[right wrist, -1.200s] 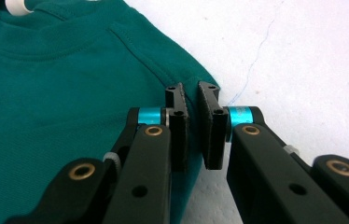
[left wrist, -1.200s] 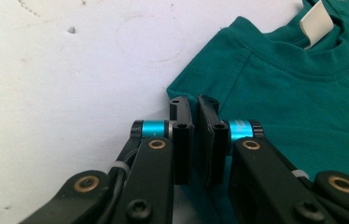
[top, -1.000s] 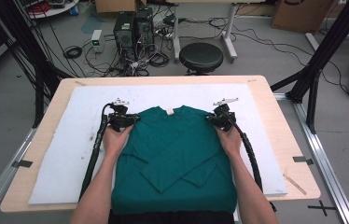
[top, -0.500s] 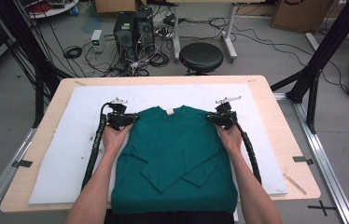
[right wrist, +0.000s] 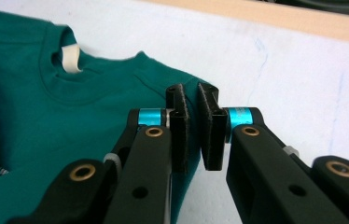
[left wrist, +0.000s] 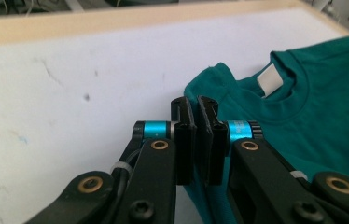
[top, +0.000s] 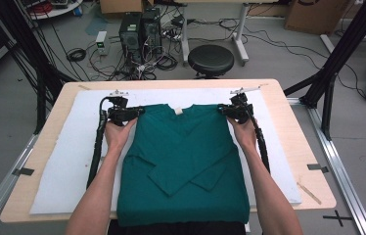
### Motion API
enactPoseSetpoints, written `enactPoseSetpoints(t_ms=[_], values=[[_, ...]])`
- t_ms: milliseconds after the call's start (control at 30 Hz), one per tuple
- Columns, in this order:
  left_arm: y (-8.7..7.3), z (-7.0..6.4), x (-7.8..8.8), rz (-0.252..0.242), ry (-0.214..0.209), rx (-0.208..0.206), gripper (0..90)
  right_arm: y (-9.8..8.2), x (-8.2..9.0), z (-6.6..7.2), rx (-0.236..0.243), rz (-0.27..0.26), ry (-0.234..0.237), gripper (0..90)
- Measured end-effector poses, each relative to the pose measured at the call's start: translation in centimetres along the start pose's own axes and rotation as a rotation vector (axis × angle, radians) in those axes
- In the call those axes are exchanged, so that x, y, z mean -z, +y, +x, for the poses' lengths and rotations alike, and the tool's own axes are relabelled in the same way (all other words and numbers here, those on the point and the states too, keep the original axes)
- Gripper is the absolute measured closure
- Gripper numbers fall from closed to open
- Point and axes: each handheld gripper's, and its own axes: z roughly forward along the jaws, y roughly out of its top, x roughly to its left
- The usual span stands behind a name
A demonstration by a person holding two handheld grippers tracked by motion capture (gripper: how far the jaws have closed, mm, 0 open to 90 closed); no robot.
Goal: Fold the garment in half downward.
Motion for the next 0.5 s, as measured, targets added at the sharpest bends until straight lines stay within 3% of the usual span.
enactPoseSetpoints(t_ms=[267, 500], values=[[3.1, -0.5, 1.5, -0.066, 0.01, -0.032, 85.6, 2.2, 1.7, -0.1, 0.001, -0.071, -0.003, 84.8], [4.2, -0.3, 2.1, -0.129, -0.027, -0.009, 85.6, 3.1, 2.5, -0.3, -0.003, -0.104, -0.004, 84.8]])
